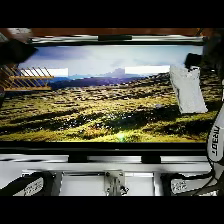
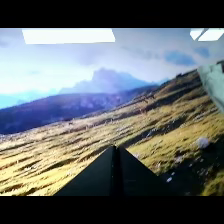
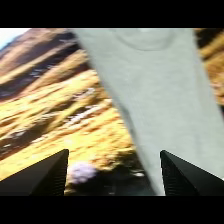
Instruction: Fold the shirts.
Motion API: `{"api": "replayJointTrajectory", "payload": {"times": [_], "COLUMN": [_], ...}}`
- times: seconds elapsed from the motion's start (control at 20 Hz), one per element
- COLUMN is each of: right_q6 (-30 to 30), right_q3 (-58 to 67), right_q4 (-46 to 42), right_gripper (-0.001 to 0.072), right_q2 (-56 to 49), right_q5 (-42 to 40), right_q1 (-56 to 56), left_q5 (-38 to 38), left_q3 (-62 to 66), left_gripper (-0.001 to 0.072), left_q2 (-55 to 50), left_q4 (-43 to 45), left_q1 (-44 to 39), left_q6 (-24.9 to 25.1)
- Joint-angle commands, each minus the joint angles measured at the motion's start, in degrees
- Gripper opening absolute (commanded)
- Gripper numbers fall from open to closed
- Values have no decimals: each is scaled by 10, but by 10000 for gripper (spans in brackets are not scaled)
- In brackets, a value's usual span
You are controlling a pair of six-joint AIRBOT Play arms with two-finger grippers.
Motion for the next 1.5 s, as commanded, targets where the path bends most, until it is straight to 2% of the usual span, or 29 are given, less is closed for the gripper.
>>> {"api": "replayJointTrajectory", "payload": {"times": [0.0,0.05,0.1,0.2,0.25,0.45,1.45], "right_q6": [-18,-18,-18,-19,-19,-18,-19], "right_q3": [-1,-1,-1,-1,-1,-1,-1], "right_q4": [180,227,250,235,212,130,148], "right_gripper": [673,673,673,673,674,673,674], "right_q2": [17,7,-2,-14,-16,-17,-16], "right_q5": [2,-31,-62,-122,-136,-135,-133], "right_q1": [60,62,62,77,86,118,124], "left_q5": [-73,-135,-199,-265,-268,-266,-268], "left_q3": [4,11,16,16,16,16,16], "left_gripper": [31,33,76,401,416,412,412], "left_q2": [-59,-82,-106,-143,-155,-181,-182], "left_q4": [292,352,384,418,420,419,419], "left_q1": [-148,-183,-212,-242,-243,-235,-236], "left_q6": [-127,-167,-171,-180,-185,-197,-198]}}
